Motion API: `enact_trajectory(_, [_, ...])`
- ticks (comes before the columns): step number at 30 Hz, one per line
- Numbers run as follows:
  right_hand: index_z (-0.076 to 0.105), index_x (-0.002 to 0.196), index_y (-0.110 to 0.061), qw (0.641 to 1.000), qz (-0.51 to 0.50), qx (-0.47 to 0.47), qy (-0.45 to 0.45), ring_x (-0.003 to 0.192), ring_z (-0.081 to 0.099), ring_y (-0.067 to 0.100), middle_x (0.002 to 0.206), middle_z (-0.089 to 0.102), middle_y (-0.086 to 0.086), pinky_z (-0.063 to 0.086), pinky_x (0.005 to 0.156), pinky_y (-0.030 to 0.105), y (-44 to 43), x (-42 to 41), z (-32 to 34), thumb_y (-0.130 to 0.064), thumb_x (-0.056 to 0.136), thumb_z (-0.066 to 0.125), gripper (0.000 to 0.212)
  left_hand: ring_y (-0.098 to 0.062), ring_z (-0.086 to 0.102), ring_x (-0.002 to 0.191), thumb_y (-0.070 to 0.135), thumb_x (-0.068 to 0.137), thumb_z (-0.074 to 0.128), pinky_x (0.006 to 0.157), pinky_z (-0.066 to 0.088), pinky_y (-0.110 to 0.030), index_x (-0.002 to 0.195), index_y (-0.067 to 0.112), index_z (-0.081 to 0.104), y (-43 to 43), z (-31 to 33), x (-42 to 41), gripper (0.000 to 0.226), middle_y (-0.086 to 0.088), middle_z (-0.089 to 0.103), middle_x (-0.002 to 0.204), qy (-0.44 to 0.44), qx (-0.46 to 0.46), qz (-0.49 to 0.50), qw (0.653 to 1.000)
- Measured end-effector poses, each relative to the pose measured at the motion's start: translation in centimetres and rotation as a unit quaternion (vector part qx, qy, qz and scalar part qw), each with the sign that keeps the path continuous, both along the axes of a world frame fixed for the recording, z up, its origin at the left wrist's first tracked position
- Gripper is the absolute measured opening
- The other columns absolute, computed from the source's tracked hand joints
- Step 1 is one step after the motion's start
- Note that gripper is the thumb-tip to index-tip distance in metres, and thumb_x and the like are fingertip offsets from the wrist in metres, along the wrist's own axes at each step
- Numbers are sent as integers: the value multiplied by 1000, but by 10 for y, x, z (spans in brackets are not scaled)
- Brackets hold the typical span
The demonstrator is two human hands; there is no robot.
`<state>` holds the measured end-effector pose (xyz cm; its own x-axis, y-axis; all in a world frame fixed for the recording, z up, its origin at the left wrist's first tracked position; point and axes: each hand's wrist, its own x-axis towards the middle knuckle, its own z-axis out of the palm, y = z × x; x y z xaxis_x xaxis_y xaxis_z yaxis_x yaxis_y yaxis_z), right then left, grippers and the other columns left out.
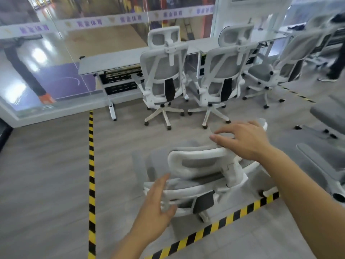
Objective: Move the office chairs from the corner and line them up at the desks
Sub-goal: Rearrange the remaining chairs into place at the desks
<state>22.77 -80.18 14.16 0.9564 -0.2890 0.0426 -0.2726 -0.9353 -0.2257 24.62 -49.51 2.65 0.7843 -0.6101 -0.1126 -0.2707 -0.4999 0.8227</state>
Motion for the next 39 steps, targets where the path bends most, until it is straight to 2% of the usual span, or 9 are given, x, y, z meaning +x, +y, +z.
enact_trajectory(2, [59,125,-41,998,-26,47,38,131,43,12,138,53,-16,24,111,44,24,8,12,-85,77,34,69,6,22,136,39,89,66,110,29,-23,133,73,12,30,11,22,77,38,19,146,50,-22,-30,998])
enact_trajectory(5, [54,130,-38,991,-49,124,-29,138,35,12,144,48,-14,24,114,51,101,33,25,-84,74,38,75,7,15,134,47,88,65,114,24,-29,138,68,13,87,25,70,75,33,11,150,36,-24,-26,999])
enact_trajectory(9, [43,139,-44,985,-13,151,-80,146,11,5,155,28,-19,12,119,48,227,65,5,-77,80,43,67,-6,8,147,57,83,65,120,18,-41,143,61,9,159,25,153,83,22,7,159,-7,8,7,1000])
enact_trajectory(13, [38,138,-50,966,-37,244,-78,146,9,2,156,23,-20,16,120,45,297,96,-35,-65,83,54,59,-11,6,148,58,83,65,120,17,-43,148,53,14,194,20,234,82,15,9,161,-2,25,21,999])
enact_trajectory(15, [37,135,-55,953,-67,285,-79,145,11,1,156,23,-20,18,119,44,307,120,-53,-64,81,56,58,-11,5,149,57,84,64,120,16,-43,148,52,16,200,14,272,81,15,8,161,13,25,25,999])
enact_trajectory(20, [36,142,-49,938,-142,306,-76,146,13,6,157,25,-16,19,119,43,300,227,-104,-61,84,58,63,-11,5,149,63,81,63,120,19,-48,145,55,17,205,-18,380,79,18,8,161,13,29,8,999])
enact_trajectory(27, [35,147,-31,944,-162,287,2,146,17,27,156,30,3,21,116,49,314,442,-146,-67,80,55,79,-14,0,149,63,84,59,120,13,-41,152,44,5,248,-30,520,89,12,-1,163,31,152,47,987])
enact_trajectory(32, [31,148,-34,959,-134,248,22,148,13,21,158,25,-4,19,117,45,328,574,-140,-59,88,54,69,-16,1,149,59,85,61,121,14,-41,154,35,8,267,-27,644,91,7,5,163,-4,152,115,982])
enact_trajectory(39, [20,149,-43,951,-179,238,84,149,5,20,162,11,-7,15,118,48,320,710,-166,-67,87,46,72,-21,-5,150,58,85,60,122,7,-41,153,34,-9,231,-65,826,100,2,-5,164,0,190,41,981])
